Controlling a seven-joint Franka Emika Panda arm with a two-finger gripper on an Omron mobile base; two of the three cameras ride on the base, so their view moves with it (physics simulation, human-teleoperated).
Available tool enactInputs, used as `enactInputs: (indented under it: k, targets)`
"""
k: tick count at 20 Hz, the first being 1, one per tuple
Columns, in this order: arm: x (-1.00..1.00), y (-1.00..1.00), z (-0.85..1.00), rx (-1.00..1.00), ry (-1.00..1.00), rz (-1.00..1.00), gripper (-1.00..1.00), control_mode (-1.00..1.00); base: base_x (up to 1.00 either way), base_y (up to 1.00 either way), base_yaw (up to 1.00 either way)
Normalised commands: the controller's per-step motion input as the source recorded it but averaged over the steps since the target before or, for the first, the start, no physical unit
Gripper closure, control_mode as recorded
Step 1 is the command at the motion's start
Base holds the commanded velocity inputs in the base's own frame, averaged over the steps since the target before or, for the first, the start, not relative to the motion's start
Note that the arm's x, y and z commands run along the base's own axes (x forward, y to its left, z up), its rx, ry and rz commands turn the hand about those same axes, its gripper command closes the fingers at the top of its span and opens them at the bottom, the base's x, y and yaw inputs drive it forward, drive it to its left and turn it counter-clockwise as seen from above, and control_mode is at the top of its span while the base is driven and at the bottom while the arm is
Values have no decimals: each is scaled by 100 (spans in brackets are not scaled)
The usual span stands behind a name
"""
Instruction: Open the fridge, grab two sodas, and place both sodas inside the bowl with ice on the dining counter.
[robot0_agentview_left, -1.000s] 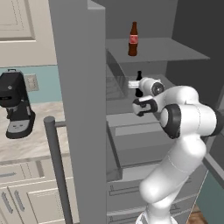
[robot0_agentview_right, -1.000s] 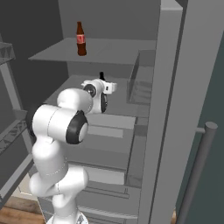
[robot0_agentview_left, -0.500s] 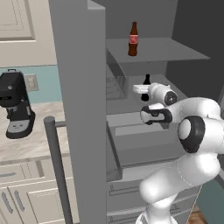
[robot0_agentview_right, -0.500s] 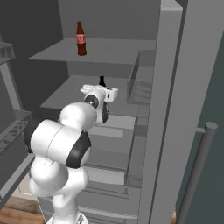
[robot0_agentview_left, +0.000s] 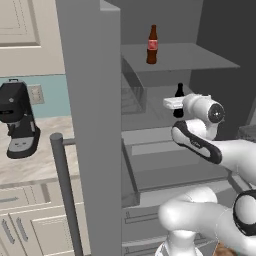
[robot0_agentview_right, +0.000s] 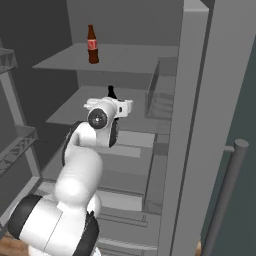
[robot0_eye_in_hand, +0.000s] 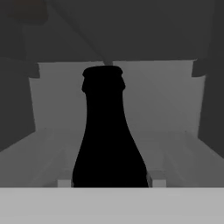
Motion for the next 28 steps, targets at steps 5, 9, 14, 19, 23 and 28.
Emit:
enactInputs:
  k: [5,9,14,19,23,28]
  targets:
    - [-97,0,77,-1,22,0,100,-100,0,0,0]
    - [-96,0,57,-2,25,0,100,-100,0,0,0]
    - [-100,0,2,-3,12,0,100,-100,0,0,0]
    - [-99,0,-10,-1,1,0,100,-100,0,0,0]
    - [-91,-3,-16,-1,-1,0,100,-100,0,0,0]
    - [-23,4,-17,-9,1,2,100,-100,0,0,0]
